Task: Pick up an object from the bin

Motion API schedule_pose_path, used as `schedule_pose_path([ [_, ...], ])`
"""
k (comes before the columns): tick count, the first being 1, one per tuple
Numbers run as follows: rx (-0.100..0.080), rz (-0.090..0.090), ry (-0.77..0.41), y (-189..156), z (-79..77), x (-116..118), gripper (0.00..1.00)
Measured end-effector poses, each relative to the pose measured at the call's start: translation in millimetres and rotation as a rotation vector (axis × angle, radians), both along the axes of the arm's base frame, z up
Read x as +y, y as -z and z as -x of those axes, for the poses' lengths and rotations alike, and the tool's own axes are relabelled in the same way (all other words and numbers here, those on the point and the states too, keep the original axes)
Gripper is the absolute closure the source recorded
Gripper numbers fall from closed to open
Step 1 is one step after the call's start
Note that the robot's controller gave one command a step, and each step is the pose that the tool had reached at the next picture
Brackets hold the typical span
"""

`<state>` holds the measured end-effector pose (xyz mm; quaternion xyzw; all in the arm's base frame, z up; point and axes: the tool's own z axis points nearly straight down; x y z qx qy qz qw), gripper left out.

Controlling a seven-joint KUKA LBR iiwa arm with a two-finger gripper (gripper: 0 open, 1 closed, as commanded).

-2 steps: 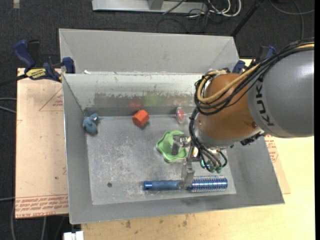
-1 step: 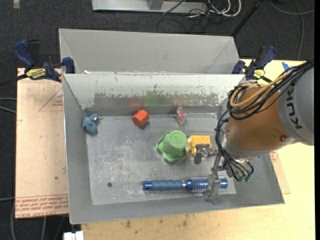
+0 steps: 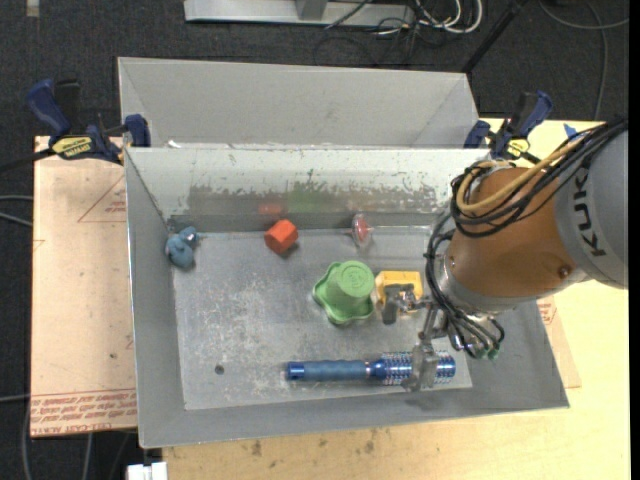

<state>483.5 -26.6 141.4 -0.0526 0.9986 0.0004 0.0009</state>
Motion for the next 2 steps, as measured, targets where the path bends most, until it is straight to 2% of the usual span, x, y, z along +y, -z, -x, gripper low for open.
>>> schedule_pose_path([
  [1, 0.002, -0.001, -0.005, 7.1, 4.2, 0.6, 0.0],
  [2, -0.013, -0.001, -0.063, 72.6, -4.2, 7.6, 0.0],
])
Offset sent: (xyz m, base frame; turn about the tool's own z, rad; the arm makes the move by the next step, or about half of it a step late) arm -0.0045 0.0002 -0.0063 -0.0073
